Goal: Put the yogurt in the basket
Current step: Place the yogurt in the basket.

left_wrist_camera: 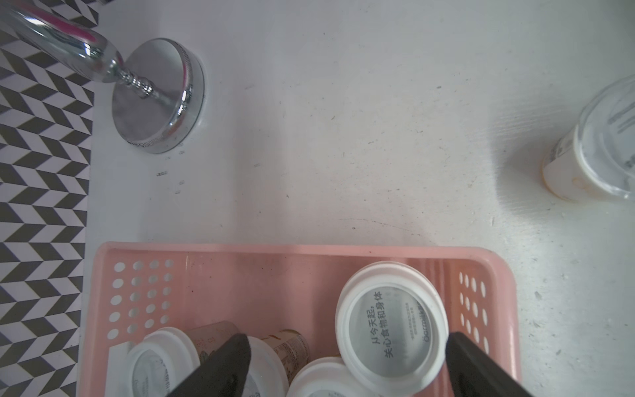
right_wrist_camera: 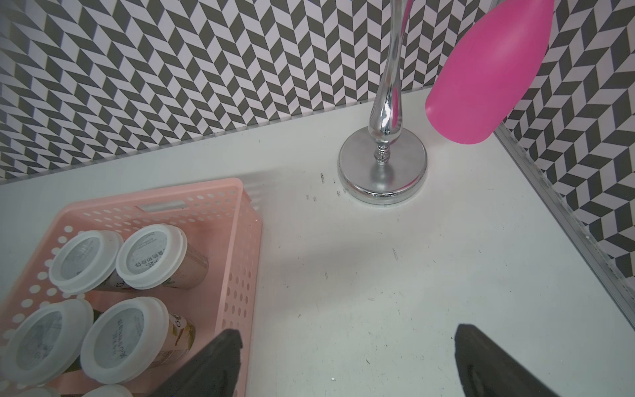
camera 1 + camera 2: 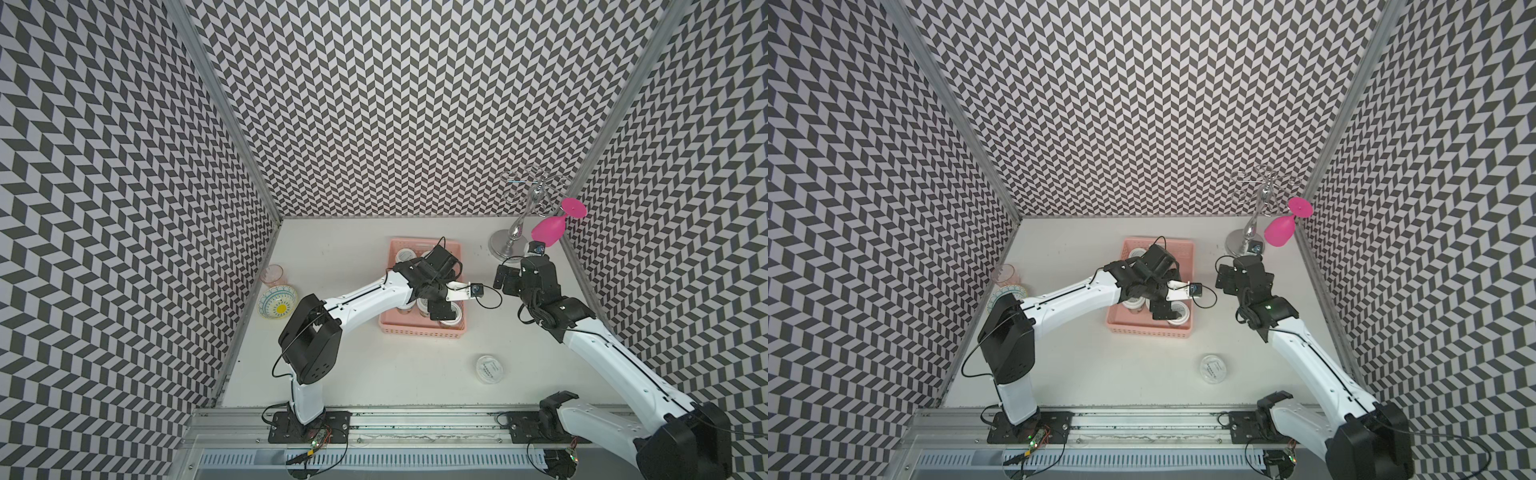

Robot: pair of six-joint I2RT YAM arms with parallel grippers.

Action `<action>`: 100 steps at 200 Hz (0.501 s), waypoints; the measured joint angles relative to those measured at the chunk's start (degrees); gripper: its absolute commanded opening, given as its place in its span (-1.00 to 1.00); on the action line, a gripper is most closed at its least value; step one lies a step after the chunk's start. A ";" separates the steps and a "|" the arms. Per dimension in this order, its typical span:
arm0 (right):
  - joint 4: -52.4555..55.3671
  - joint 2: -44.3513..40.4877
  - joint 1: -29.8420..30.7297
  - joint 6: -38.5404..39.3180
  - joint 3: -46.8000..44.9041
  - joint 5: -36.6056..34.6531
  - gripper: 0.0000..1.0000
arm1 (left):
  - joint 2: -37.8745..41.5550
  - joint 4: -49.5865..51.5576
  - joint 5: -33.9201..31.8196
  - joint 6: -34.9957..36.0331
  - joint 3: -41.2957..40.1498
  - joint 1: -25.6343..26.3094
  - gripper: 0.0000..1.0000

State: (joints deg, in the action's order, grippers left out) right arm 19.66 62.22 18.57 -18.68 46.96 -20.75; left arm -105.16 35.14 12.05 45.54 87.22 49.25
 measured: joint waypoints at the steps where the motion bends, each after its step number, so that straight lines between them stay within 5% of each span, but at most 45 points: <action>1: 0.00 0.00 0.00 0.00 0.00 0.00 0.99 | 0.13 -0.04 0.07 -0.09 0.00 -0.04 0.88; 100: 6.64 -0.39 -0.02 -3.30 1.01 4.90 0.96 | 15.47 -8.98 1.53 -12.13 -7.15 -7.82 1.00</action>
State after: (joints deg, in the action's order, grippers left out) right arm 26.30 61.82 18.55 -21.98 47.97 -15.86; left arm -89.69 26.15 13.58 33.41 80.07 41.43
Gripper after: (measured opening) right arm 0.983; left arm 0.997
